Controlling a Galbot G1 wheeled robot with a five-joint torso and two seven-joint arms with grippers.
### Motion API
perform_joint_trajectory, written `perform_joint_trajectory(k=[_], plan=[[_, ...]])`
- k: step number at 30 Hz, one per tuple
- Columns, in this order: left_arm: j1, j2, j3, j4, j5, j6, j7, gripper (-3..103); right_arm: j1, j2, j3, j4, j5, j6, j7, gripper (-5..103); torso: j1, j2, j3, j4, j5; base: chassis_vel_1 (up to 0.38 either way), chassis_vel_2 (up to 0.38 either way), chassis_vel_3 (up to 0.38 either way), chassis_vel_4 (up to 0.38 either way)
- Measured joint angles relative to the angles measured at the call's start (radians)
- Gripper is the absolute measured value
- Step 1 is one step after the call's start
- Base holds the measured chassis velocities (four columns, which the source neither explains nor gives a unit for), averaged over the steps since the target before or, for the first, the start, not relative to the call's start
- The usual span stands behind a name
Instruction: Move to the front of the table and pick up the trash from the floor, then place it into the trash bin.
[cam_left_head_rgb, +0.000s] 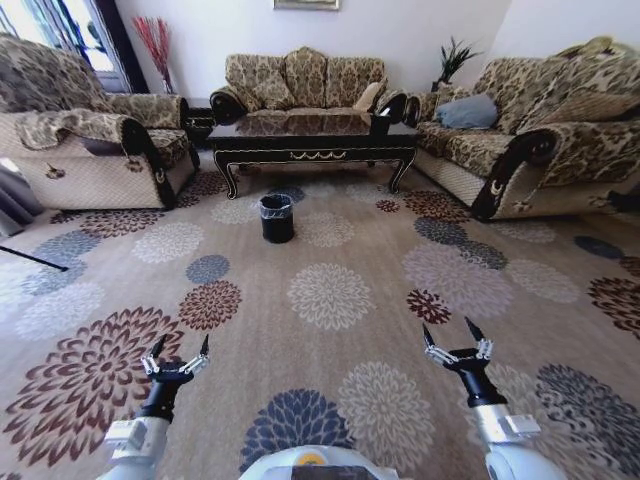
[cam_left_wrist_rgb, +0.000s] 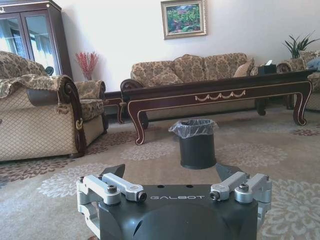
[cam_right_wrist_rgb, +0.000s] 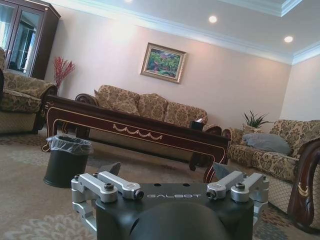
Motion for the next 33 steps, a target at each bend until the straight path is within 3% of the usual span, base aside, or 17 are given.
perform_joint_trajectory(k=[14,33], plan=[[0.000,0.000,0.000,0.000,0.000,0.000,0.000,100,0.000,0.000,0.000,0.000,0.000,0.000,0.000,100,0.000,0.000,0.000,0.0000,-0.0001,0.005,-0.003,-0.003,0.004],[0.000,0.000,0.000,0.000,0.000,0.000,0.000,100,0.000,0.000,0.000,0.000,0.000,0.000,0.000,100,0.002,0.079,0.076,-0.0001,0.0000,0.000,0.000,0.000,0.000]])
